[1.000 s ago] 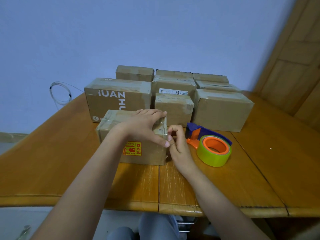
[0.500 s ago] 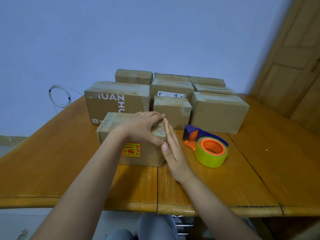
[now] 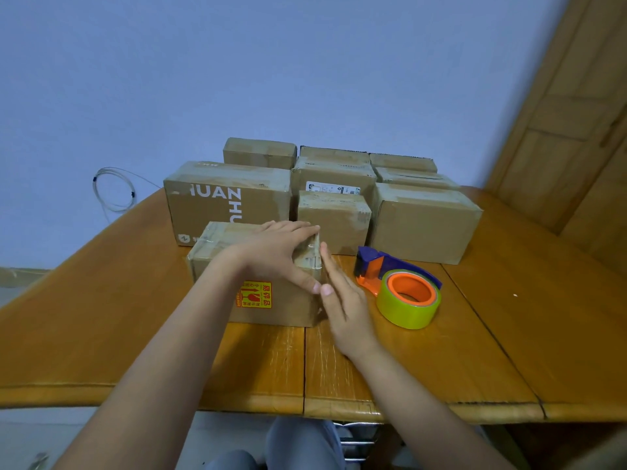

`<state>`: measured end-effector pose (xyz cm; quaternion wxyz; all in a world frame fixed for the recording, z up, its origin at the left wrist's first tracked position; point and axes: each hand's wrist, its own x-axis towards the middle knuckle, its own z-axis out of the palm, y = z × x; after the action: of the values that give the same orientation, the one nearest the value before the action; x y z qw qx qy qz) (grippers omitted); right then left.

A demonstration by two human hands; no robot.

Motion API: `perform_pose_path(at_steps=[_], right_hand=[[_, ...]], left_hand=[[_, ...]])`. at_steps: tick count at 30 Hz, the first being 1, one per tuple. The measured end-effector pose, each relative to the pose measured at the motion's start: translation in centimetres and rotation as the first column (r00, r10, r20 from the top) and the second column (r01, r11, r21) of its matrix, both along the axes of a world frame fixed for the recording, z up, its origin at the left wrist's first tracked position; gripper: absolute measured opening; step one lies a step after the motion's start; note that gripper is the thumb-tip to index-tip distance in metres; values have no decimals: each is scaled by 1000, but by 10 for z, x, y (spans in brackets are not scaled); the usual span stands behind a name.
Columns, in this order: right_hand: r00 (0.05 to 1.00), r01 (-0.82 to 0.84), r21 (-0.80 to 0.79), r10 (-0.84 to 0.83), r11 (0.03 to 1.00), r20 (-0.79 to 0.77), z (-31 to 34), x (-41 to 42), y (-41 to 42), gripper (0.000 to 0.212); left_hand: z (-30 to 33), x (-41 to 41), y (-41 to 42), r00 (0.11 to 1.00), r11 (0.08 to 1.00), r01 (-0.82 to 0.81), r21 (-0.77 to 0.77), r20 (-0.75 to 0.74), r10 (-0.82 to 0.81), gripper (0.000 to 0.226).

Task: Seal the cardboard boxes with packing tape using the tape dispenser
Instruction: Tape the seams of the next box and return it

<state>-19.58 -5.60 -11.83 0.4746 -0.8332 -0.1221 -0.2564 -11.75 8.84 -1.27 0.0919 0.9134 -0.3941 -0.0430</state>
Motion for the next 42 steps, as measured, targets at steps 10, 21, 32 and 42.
perform_pose_path(at_steps=[10,21,32,42], right_hand=[[968,-109,225,155,968,-198,3,11,5,101],[989,103,123,-89,987,-116,-1,11,1,59],[981,191,-145,-183,971,69,53,16,-16,61],[969,-82,-711,-110,698,-220,99,21,23,85]], left_hand=[[-2,2,-1,1000,1000,3,13,14,-3,112],[1,-6,0,1000,999,-24,34,-15,25,117],[11,-2,22,860,706,-270,-654,-493,-128,91],[17,11,68,969,765,-240,-598,-189,156,85]])
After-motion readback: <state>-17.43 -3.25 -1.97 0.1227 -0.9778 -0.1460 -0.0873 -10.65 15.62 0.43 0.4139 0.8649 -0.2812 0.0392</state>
